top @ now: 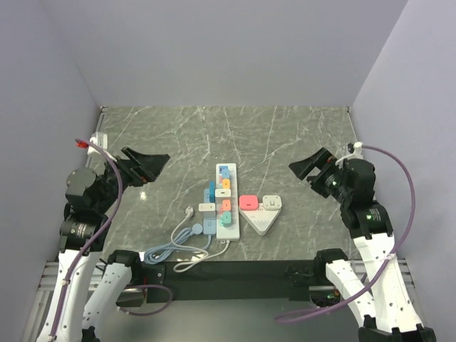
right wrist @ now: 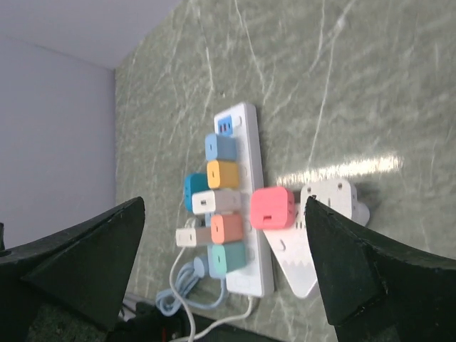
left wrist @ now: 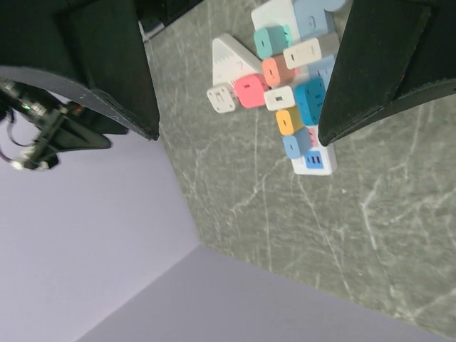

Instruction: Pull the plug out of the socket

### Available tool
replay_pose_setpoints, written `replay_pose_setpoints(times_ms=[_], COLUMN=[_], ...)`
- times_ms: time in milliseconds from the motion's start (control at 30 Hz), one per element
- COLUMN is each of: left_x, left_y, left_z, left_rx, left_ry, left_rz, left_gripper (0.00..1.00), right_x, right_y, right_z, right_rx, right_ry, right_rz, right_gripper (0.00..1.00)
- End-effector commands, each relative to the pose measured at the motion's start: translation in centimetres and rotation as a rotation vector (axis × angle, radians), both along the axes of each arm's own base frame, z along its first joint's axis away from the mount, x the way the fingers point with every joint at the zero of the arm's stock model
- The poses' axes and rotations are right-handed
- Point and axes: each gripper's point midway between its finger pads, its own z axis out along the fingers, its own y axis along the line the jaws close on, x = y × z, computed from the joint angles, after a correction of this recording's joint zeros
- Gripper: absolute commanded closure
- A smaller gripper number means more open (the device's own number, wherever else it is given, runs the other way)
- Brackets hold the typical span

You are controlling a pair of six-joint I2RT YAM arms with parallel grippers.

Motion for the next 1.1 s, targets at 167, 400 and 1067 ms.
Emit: replay_pose_setpoints(times_ms=[167, 400, 1067], left_x=[-1.7, -1.3, -0.1], left_y=[-1.9, -1.8, -0.8], left_z=[-2.2, -3.4, -4.9], left_rx=[-0.062, -0.012, -0.033], left_ry=[0.093, 0.151, 0.219], left_rz=[-0.116, -0.110, -0.018], left_gripper=[0.01, 0.01, 0.01], right_x=[-3.7, -5.0, -6.8], right_y=[1.4, 2.8, 6.8], right_z=[-8.5, -14.6, -23.0], right_rx=[0.109, 0.244, 0.253], right_ry=[0.246, 0.382, 0.568], right_rz=[0.031, 0.030, 0.113], right_gripper=[0.00, 0.05, 0.11])
